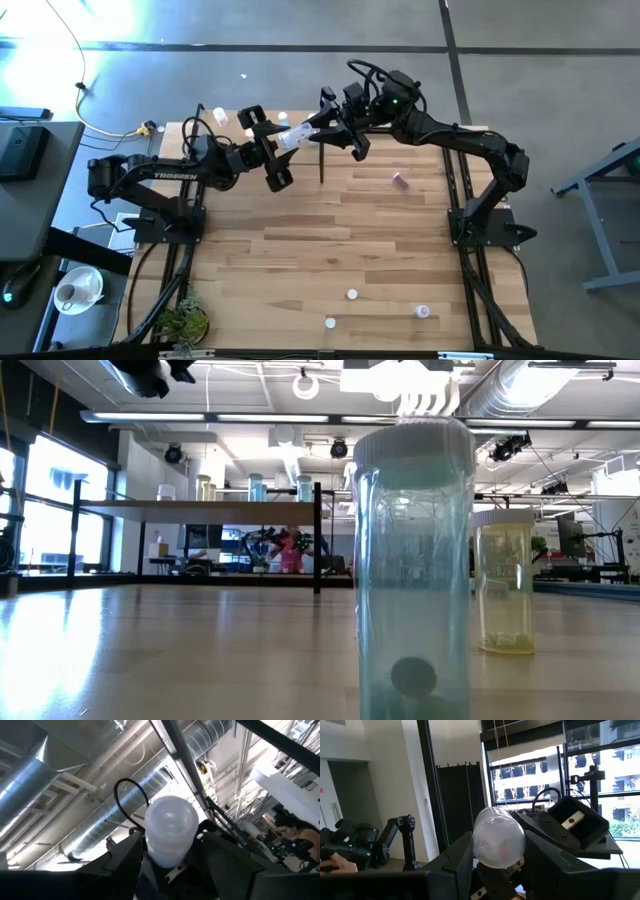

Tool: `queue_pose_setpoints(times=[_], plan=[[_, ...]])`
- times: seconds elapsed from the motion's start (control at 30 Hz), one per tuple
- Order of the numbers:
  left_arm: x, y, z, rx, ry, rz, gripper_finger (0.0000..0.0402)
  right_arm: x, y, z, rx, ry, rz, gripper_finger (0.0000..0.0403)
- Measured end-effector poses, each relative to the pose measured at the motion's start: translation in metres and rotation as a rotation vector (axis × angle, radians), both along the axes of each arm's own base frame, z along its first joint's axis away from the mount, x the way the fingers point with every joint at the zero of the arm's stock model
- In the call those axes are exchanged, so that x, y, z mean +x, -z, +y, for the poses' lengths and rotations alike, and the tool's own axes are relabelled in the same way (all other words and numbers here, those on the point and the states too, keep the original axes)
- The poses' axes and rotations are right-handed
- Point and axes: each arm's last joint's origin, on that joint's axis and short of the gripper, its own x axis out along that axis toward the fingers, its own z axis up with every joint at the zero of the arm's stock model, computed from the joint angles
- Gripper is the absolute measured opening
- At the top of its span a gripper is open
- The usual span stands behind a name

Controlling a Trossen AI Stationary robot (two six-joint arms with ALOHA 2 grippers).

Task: Pick and place medicine bottles onto shelf by color
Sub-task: Put the top white pill bottle on the shelf aligned with the other white pill bottle

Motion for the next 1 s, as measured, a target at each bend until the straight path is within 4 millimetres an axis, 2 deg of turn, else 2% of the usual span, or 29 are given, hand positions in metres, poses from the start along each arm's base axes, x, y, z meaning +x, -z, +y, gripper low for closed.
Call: queue_pose_setpoints(times=[0.5,0.67,1.0], plan=[[-0.002,-0.004,-0.001,0.025,0.023,-0.028,0.0197,0.000,0.000,0.000,-0.004,-0.003,-0.001,0.0134],[-0.001,-0.012,0.000,0.040,0.049,-0.032,0.0197,0.000,0.000,0.000,-0.004,-0.003,-0.001,0.0134],[0.000,-0.011,0.003,0.019,0.045,-0.007,0.0197,0.000,0.000,0.000,-0.004,-0.002,-0.001,0.0134]])
